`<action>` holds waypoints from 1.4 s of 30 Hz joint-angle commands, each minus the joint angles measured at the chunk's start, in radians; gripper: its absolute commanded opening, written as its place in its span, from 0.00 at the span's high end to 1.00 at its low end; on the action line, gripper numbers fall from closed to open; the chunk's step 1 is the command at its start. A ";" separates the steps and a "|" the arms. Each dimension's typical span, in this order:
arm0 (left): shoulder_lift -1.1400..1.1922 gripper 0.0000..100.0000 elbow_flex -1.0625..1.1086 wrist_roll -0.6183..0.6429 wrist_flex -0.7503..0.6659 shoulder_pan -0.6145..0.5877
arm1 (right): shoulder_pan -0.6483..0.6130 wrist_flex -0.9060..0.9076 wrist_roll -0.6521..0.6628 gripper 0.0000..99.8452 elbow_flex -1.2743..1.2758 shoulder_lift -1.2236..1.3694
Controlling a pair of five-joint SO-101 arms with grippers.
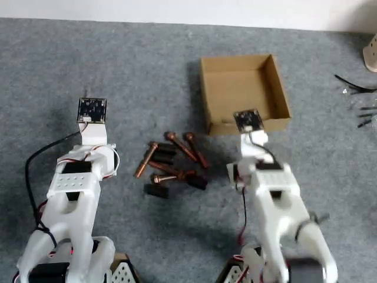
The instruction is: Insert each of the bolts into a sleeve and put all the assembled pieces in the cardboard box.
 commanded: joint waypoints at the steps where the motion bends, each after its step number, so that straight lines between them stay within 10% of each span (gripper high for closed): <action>1: -0.030 0.99 -0.012 0.005 -0.012 0.021 | 0.007 -0.090 -0.009 1.00 0.110 -0.209; 18: 0.211 0.85 -0.374 -0.121 0.117 0.302 | 0.001 -0.211 -0.009 1.00 0.360 -0.481; 42: 0.545 0.85 -0.529 -0.206 0.279 0.318 | 0.001 -0.213 -0.009 1.00 0.360 -0.481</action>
